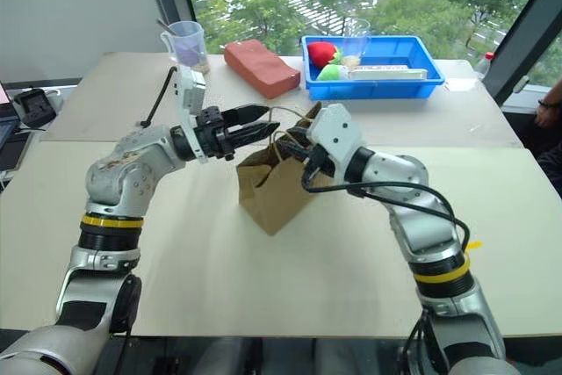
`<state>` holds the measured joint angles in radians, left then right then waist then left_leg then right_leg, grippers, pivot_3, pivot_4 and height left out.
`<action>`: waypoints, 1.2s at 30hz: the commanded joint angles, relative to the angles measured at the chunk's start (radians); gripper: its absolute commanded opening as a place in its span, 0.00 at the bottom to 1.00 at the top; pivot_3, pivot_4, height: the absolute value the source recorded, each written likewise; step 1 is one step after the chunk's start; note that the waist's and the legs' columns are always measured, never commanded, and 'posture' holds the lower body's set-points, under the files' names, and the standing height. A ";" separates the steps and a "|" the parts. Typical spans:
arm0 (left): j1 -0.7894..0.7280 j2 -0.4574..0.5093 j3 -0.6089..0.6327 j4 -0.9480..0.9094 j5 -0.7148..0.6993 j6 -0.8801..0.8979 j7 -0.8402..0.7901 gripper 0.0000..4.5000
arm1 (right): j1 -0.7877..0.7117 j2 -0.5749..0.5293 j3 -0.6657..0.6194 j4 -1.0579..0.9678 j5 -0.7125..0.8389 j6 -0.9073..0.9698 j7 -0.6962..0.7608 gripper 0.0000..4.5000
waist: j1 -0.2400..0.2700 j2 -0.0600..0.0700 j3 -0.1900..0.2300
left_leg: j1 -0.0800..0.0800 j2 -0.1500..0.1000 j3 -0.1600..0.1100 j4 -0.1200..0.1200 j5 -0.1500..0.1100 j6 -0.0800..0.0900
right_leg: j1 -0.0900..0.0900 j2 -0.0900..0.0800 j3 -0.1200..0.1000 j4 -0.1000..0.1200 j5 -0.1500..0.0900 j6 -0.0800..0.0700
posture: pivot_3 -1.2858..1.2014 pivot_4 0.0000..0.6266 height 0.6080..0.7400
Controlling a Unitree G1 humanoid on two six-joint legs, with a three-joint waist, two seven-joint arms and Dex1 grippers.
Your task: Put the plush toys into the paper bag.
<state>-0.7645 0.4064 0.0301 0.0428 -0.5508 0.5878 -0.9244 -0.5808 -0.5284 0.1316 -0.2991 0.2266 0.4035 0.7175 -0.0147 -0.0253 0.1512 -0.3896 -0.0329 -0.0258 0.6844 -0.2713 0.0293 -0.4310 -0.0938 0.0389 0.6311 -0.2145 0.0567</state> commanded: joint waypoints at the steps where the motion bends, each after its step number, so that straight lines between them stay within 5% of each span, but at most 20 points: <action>1: 0.033 0.053 0.041 -0.128 -0.029 0.025 0.014 0.96 | -0.013 -0.040 -0.059 -0.085 0.082 0.060 0.050 0.60 | 0.000 0.000 0.000 | 0.000 0.000 0.000 0.000 0.000 0.000 | 0.000 0.000 0.000 0.000 0.000 0.000 | 0.52 0.24 1.00; 6: 0.144 0.152 0.074 -0.299 -0.072 0.084 0.013 1.00 | -0.034 -0.117 -0.126 -0.143 0.223 0.196 0.119 0.98 | 0.000 0.000 0.000 | 0.000 0.003 0.000 0.000 0.000 0.000 | 0.000 0.000 0.000 -0.001 0.000 0.000 | 0.52 0.24 1.00; 12: 0.286 0.194 0.139 -0.431 -0.143 0.130 0.066 1.00 | -0.081 -0.219 -0.228 -0.177 0.445 0.391 0.183 0.99 | 0.003 0.000 0.000 | 0.000 0.003 0.000 0.000 -0.001 0.001 | 0.000 -0.001 0.000 -0.004 0.000 0.000 | 0.52 0.24 1.00; 19: 0.423 0.196 0.132 -0.497 -0.134 0.082 0.071 1.00 | -0.227 -0.256 -0.365 -0.126 0.703 0.657 0.066 0.99 | 0.006 0.000 0.000 | 0.001 0.004 0.000 -0.001 -0.001 0.001 | 0.001 -0.001 0.000 -0.005 0.000 -0.001 | 0.52 0.24 1.00; 28: 0.502 0.216 0.119 -0.535 -0.122 -0.002 0.018 1.00 | -0.192 -0.408 -0.393 -0.150 0.760 0.715 0.099 0.99 | 0.017 0.000 0.000 | 0.002 0.004 0.001 -0.001 -0.001 0.002 | 0.003 -0.001 -0.001 -0.007 0.000 -0.001 | 0.52 0.24 1.00; 36: 0.528 0.150 -0.011 -0.440 0.054 -0.232 0.017 1.00 | -0.102 -0.516 -0.425 -0.287 1.021 0.828 0.118 0.99 | 0.028 0.000 0.000 | 0.002 0.005 0.001 -0.002 -0.002 0.003 | 0.006 -0.002 -0.001 -0.010 0.000 -0.001 | 0.52 0.24 1.00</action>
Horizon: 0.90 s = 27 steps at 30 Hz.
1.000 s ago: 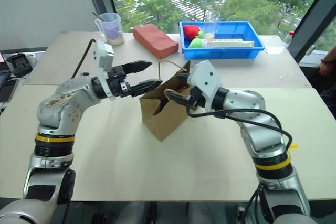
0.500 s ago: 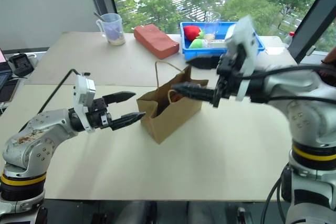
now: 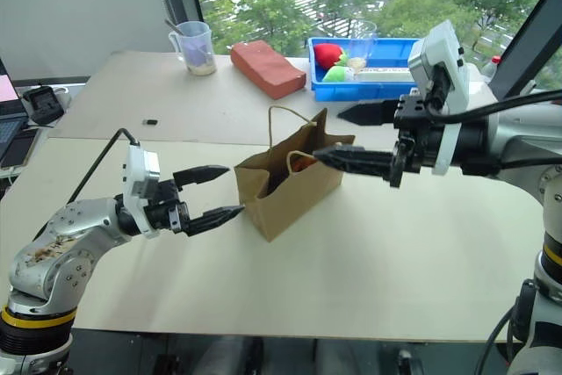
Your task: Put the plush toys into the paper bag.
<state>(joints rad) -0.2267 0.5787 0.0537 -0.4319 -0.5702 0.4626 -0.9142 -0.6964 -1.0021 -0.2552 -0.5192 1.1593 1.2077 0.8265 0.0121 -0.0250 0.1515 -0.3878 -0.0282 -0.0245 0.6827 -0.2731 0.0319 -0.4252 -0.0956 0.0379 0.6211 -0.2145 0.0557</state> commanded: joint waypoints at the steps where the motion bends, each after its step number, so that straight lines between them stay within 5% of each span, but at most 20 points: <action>1: -0.011 -0.035 -0.043 0.047 0.092 -0.131 0.016 1.00 | 0.029 -0.055 -0.036 -0.085 0.090 0.016 0.007 0.99 | 0.000 0.000 0.000 | 0.000 0.000 0.000 0.000 0.000 0.000 | 0.001 0.000 0.000 -0.001 0.000 0.000 | 0.52 0.24 1.00; 9: 0.038 -0.105 -0.076 0.072 0.187 -0.267 0.079 1.00 | 0.082 -0.075 -0.024 -0.116 0.048 -0.056 -0.035 0.99 | 0.000 0.000 0.000 | 0.000 0.002 0.001 0.000 0.000 0.000 | 0.001 0.001 0.000 -0.002 0.000 0.000 | 0.52 0.24 1.00; 27: 0.131 -0.158 -0.063 -0.008 0.225 -0.267 0.244 1.00 | 0.094 -0.087 0.008 -0.094 -0.004 -0.112 -0.026 0.99 | 0.001 0.000 0.000 | 0.000 0.002 0.001 0.000 0.000 0.001 | 0.001 0.001 0.000 -0.003 0.000 0.000 | 0.52 0.24 1.00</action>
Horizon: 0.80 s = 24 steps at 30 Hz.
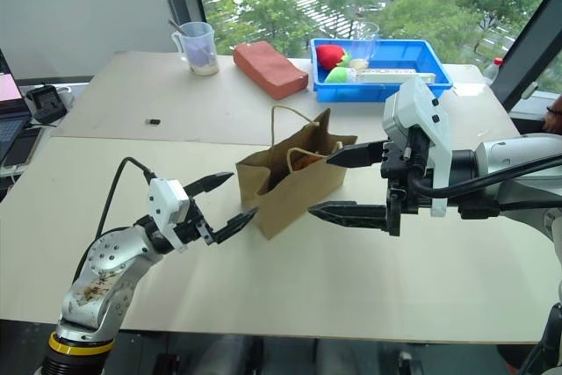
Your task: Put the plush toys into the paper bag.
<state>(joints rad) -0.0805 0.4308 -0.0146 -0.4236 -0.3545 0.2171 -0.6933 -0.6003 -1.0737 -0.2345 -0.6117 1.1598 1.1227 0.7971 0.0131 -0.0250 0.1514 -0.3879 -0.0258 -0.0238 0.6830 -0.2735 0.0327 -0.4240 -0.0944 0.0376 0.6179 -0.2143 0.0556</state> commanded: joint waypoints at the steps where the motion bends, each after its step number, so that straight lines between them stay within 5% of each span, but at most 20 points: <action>1: -0.014 -0.013 0.002 -0.014 0.011 -0.023 0.026 1.00 | -0.002 -0.016 -0.013 -0.002 -0.003 -0.027 0.002 0.99 | 0.000 0.000 0.000 | 0.000 0.000 0.000 0.000 0.000 0.000 | 0.000 0.000 0.000 0.000 0.000 0.000 | 0.52 0.24 1.00; 24: -0.108 -0.092 -0.140 0.087 0.073 -0.042 0.017 1.00 | 0.004 -0.023 0.007 -0.014 -0.054 -0.037 -0.005 0.99 | 0.000 0.000 0.000 | 0.000 0.000 0.000 0.000 0.000 0.000 | 0.000 0.000 0.000 -0.001 0.000 0.000 | 0.52 0.24 1.00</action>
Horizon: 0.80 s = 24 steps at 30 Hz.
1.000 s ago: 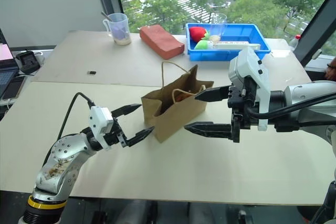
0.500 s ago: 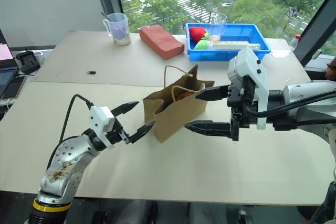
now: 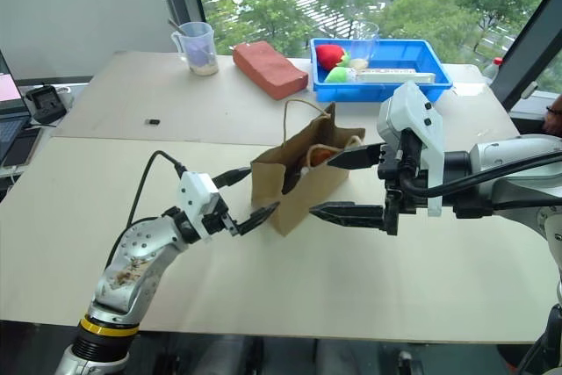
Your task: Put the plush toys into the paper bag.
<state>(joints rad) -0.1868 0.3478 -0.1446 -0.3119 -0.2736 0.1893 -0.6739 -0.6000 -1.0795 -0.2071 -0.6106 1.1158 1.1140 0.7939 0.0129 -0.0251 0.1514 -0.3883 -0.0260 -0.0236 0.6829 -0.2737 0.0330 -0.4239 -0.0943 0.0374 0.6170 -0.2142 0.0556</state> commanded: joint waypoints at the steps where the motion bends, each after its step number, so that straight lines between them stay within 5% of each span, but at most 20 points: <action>1: -0.001 -0.010 -0.013 -0.025 -0.009 -0.012 -0.004 1.00 | 0.006 -0.017 -0.021 -0.016 -0.012 -0.029 -0.001 0.99 | 0.000 0.000 0.000 | 0.000 0.000 0.000 0.000 0.000 0.000 | 0.000 0.000 0.000 0.000 0.000 0.000 | 0.52 0.24 1.00; 14: 0.011 0.030 0.003 -0.038 -0.077 0.033 -0.073 1.00 | 0.038 -0.031 -0.016 -0.034 -0.042 -0.038 0.013 0.99 | 0.000 0.000 0.000 | 0.000 0.000 0.000 0.000 0.000 0.000 | 0.000 0.000 0.000 0.000 0.000 0.000 | 0.52 0.24 1.00; 21: -0.001 0.036 -0.001 -0.021 -0.074 0.030 -0.076 1.00 | 0.128 -0.055 0.080 -0.064 -0.221 -0.136 0.045 0.99 | 0.000 0.000 0.000 | 0.000 0.000 0.000 0.000 0.000 0.000 | 0.000 0.000 0.000 0.000 0.000 0.000 | 0.52 0.24 1.00; 24: 0.004 0.033 -0.003 -0.023 -0.074 0.031 -0.074 1.00 | 0.160 -0.025 0.119 -0.071 -0.268 -0.157 0.019 0.80 | -0.001 0.000 0.000 | 0.000 0.000 0.000 0.000 0.000 0.000 | 0.000 0.000 0.000 0.000 0.000 0.000 | 0.52 0.24 1.00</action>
<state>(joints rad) -0.1816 0.3851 -0.1515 -0.3105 -0.3387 0.2265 -0.7504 -0.4444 -1.1135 -0.0865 -0.6597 0.8733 0.9901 0.8249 0.0124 -0.0250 0.1514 -0.3879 -0.0261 -0.0235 0.6832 -0.2737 0.0329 -0.4237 -0.0941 0.0374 0.6170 -0.2143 0.0556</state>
